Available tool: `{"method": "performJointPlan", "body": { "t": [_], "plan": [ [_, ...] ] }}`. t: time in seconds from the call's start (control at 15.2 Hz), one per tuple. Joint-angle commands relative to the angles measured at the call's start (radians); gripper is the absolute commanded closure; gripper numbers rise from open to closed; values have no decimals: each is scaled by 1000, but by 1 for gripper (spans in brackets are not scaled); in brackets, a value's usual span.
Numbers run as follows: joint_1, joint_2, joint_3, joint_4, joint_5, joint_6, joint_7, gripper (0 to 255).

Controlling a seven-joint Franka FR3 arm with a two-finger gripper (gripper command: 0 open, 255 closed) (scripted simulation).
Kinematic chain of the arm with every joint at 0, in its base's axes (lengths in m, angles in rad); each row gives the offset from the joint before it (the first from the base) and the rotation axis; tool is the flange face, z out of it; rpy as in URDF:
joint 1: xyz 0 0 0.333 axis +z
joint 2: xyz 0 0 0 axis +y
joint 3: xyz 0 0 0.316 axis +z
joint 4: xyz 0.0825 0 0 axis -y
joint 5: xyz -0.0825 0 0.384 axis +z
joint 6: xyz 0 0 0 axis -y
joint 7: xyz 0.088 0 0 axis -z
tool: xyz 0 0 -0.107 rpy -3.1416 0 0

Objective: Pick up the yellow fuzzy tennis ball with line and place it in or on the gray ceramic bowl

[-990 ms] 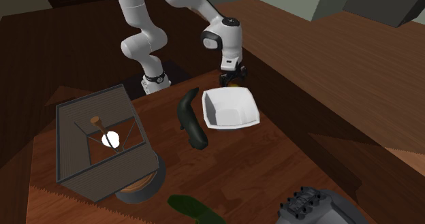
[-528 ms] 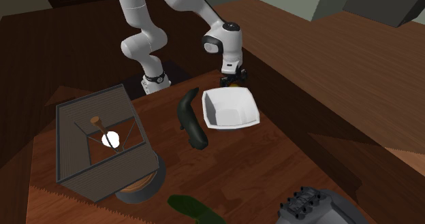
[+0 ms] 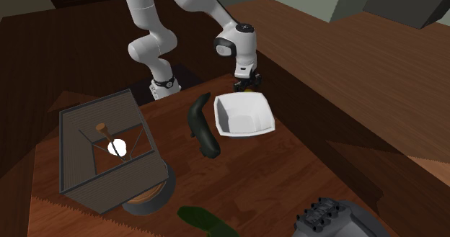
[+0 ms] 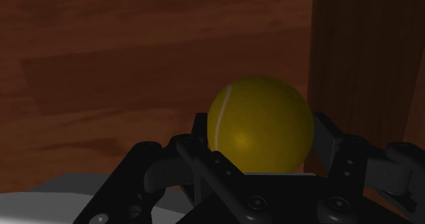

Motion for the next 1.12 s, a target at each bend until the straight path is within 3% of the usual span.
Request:
{"method": "performJointPlan", "body": {
  "t": [0.0, 0.26, 1.06],
  "plan": [
    [0, 0, 0, -1, 0, 0, 0, 255],
    [0, 1, -1, -1, 0, 0, 0, 255],
    [0, -111, -9, 64, 49, -170, -31, 255]
  ]
}}
